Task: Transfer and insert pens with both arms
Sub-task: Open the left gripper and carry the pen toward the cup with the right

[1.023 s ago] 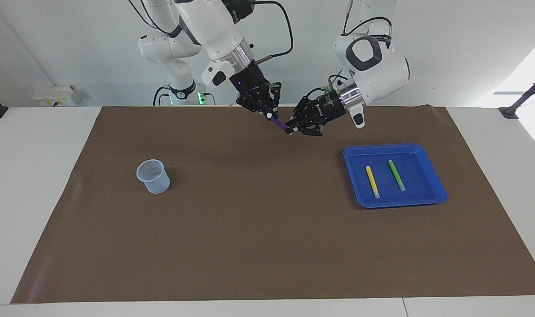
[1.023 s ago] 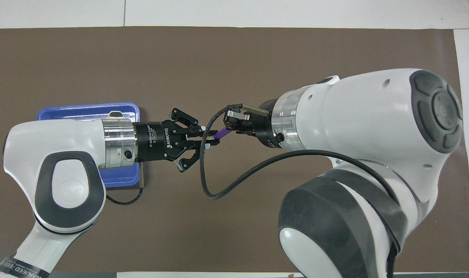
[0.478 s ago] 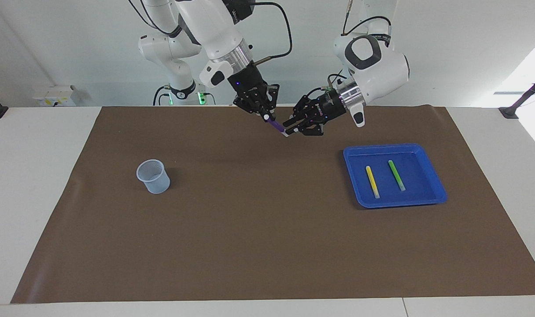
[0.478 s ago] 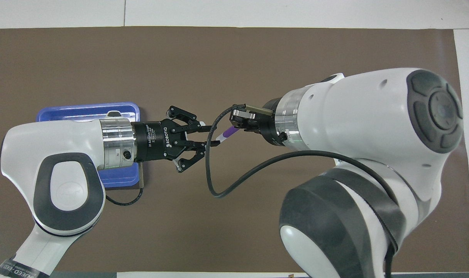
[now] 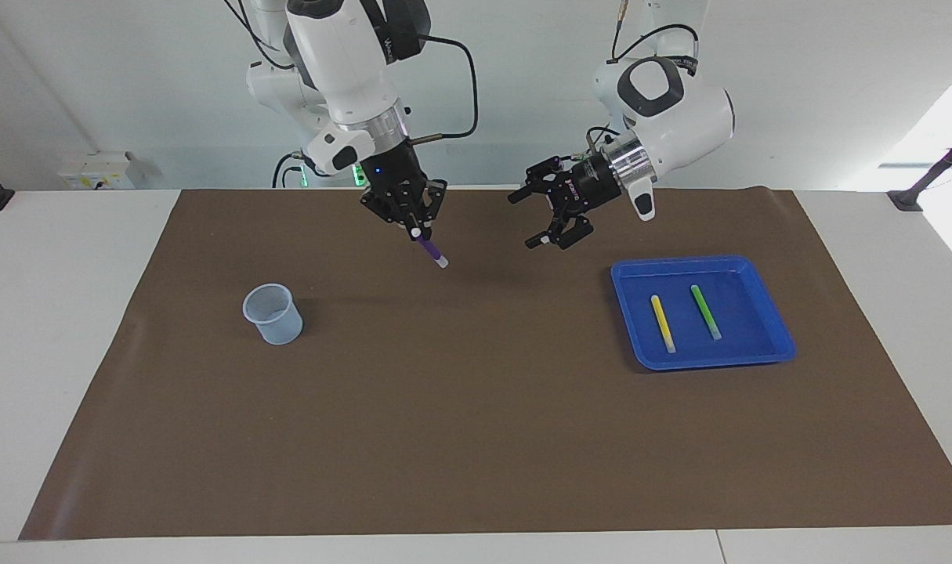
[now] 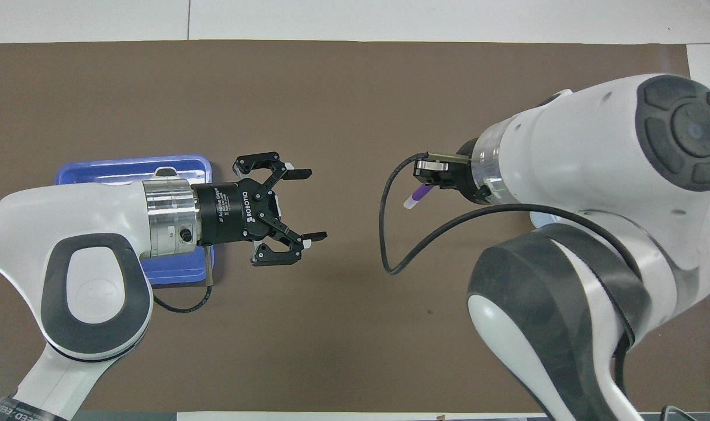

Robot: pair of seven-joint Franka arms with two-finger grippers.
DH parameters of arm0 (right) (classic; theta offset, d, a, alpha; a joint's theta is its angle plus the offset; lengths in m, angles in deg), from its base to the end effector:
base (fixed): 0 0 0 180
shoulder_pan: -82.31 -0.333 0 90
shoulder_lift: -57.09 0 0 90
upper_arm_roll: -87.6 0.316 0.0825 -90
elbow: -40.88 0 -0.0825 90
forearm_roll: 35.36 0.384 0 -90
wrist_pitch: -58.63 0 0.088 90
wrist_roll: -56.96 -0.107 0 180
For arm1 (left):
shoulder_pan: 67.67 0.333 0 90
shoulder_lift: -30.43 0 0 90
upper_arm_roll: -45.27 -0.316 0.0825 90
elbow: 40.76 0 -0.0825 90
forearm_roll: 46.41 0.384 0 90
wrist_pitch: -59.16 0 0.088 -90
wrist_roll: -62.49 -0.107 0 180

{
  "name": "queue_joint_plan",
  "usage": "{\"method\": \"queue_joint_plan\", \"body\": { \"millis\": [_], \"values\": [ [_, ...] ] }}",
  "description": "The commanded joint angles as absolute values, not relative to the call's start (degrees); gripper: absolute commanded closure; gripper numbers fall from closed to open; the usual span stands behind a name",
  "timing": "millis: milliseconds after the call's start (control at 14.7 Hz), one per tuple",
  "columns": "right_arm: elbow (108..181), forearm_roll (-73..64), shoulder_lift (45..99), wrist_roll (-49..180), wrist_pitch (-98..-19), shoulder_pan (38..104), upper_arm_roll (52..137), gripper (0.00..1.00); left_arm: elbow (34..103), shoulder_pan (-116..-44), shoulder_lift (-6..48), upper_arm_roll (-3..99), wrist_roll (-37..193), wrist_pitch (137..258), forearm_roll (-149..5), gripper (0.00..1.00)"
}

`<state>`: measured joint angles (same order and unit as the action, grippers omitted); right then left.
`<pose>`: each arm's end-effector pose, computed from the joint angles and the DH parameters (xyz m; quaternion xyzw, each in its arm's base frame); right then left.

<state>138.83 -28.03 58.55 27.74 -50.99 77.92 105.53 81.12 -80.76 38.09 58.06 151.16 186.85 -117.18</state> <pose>0.5414 0.2300 0.5771 -0.9909 0.0761 -0.0519 0.0981 0.4743 -0.2671 0.5075 0.5419 0.6799 -0.3536 0.3451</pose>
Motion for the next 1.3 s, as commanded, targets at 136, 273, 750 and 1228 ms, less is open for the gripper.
{"method": "queue_joint_plan", "body": {
  "millis": [136,273,750,1228],
  "values": [
    [148.2,-33.3,53.1,38.3,-50.7,85.1,105.9,1.00,82.9,-80.9,39.9,57.8,151.6,187.7,-118.3,0.00],
    [149.9,-33.5,52.0,44.1,-50.5,89.1,105.9,1.00,82.9,-80.8,39.9,57.8,151.6,187.7,-118.3,0.00],
    [155.2,-33.6,50.1,63.6,-54.5,100.8,105.9,1.00,82.6,-75.9,39.8,57.5,149.5,179.9,-108.6,0.00],
    [164.8,-33.5,49.3,71.0,-66.9,104.6,105.6,1.00,81.5,-66.5,39.7,57.4,135.5,164.1,-86.0,0.00]
  ]
}}
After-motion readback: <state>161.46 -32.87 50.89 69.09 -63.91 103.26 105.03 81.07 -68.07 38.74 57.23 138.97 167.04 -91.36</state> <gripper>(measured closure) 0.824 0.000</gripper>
